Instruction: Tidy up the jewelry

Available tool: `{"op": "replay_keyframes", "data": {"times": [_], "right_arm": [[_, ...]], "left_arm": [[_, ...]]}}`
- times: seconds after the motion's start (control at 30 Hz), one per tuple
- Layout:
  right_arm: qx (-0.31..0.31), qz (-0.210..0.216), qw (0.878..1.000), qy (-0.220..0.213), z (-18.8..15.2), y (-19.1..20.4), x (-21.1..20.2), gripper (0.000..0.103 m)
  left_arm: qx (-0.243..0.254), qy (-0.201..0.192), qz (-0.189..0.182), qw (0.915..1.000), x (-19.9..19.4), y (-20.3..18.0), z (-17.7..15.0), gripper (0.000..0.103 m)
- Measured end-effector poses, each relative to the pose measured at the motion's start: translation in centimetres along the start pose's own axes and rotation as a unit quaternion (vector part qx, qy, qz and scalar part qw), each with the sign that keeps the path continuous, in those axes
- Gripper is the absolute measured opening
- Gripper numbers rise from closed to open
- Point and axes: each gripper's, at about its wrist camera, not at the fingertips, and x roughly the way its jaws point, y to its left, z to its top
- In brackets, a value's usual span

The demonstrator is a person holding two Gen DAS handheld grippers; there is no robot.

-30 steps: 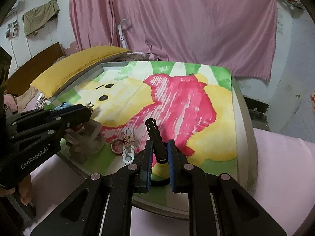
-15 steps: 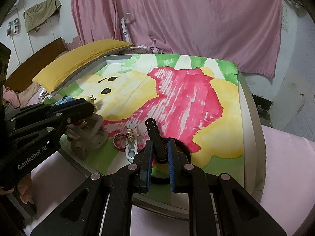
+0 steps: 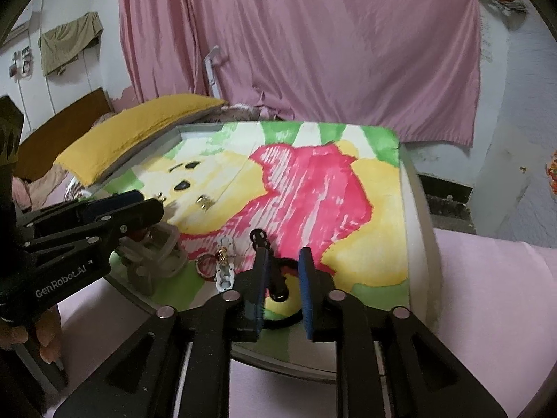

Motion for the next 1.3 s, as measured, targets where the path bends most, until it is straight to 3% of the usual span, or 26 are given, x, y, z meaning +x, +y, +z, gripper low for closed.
{"op": "replay_keyframes", "data": {"times": [0.07,0.13,0.27,0.33,0.43,0.57,0.63,0.83,1.03,1.3], "right_arm": [[0.006,-0.004,1.0,-0.015,0.0,-0.3,-0.5,0.031],[0.01,-0.01,1.0,-0.026,0.0,-0.4,-1.0,0.031],[0.016,-0.015,0.999,-0.044,-0.1,-0.7,-1.6,0.034],[0.021,-0.019,0.998,-0.056,-0.1,-0.9,-2.0,0.049],[0.028,-0.022,0.996,-0.076,-0.2,-1.2,-2.8,0.057],[0.038,-0.026,0.994,-0.095,-0.4,-1.6,-3.5,0.069],[0.038,-0.028,0.994,-0.101,-0.5,-1.6,-3.8,0.076],[0.032,-0.033,0.991,-0.124,-0.7,-1.5,-4.7,0.091],[0.026,-0.038,0.988,-0.145,-1.0,-1.3,-5.6,0.101],[0.022,-0.046,0.984,-0.171,-1.4,-1.2,-6.8,0.101]], "left_arm": [[-0.005,-0.009,-0.002,0.9999,-0.3,0.2,0.0,0.033],[-0.012,-0.019,-0.003,0.9997,-0.6,0.4,0.0,0.048],[-0.025,-0.041,-0.006,0.9988,-1.4,0.8,0.0,0.054],[-0.026,-0.048,0.0,0.9985,-1.7,0.9,0.0,0.058],[-0.034,-0.061,0.012,0.9975,-2.1,1.2,-0.2,0.075],[-0.043,-0.07,0.018,0.9965,-2.6,1.8,-0.6,0.08],[-0.047,-0.074,0.023,0.9959,-2.8,2.0,-0.8,0.091],[-0.057,-0.101,0.03,0.9928,-3.8,2.6,-1.1,0.1],[-0.053,-0.118,0.03,0.9911,-4.6,2.6,-1.6,0.102],[-0.05,-0.132,0.023,0.9897,-5.4,2.5,-2.2,0.102]]}}
